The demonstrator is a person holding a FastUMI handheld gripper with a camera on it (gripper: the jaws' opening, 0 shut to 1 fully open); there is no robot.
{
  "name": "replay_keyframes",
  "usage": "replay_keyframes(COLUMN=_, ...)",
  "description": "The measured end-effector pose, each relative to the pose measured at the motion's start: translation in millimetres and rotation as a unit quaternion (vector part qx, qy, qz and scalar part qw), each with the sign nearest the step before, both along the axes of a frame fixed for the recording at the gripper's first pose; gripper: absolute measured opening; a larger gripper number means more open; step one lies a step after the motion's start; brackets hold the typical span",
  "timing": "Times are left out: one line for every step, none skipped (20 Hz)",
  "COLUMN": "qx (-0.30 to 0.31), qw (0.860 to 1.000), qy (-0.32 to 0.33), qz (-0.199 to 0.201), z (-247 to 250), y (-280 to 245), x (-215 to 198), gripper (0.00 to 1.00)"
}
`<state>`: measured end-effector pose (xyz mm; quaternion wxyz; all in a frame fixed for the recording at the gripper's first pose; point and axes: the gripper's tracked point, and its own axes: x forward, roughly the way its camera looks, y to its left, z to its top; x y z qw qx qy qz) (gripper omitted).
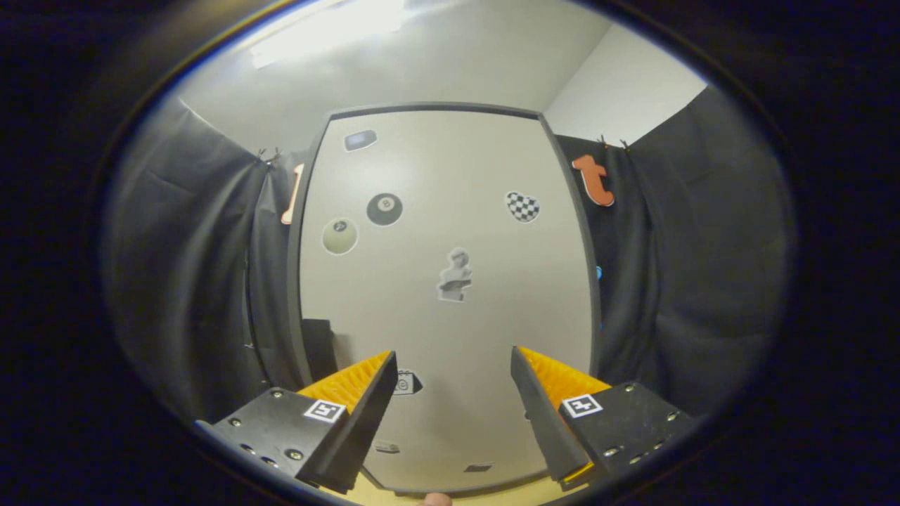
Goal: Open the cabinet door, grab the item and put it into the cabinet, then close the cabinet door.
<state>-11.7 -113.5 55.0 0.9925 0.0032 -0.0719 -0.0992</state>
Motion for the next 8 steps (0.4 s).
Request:
replay_keyframes(qx=-0.001, qw=1.000, qy=-0.002, qz=-0.009, z=3.2, y=-10.9, x=-4.1, gripper=0.96)
replay_keyframes(qx=-0.004, qw=1.000, qy=-0.005, qz=-0.017, z=6.0, y=-21.9, x=-8.7, gripper=0.96)
replay_keyframes(qx=-0.006, qw=1.000, qy=-0.008, qz=-0.025, z=9.4, y=-34.3, x=-12.7, gripper=0.96)
replay_keyframes(qx=-0.009, qw=0.999, qy=-0.010, qz=-0.032, z=11.4, y=-44.6, x=-16.3, gripper=0.96)
replay_keyframes(qx=-0.012, qw=0.999, qy=-0.010, qz=-0.038, z=12.8, y=-55.5, x=-19.7, gripper=0.96)
replay_keyframes(qx=-0.018, qw=0.999, qy=-0.011, qz=-0.047, z=13.0, y=-68.0, x=-22.0, gripper=0.96)
replay_keyframes(qx=-0.024, qw=0.998, qy=-0.009, qz=-0.057, z=12.3, y=-82.8, x=-24.8, gripper=0.96)
replay_keyframes(qx=-0.031, qw=0.997, qy=-0.006, qz=-0.068, z=9.9, y=-96.6, x=-26.1, gripper=0.96)
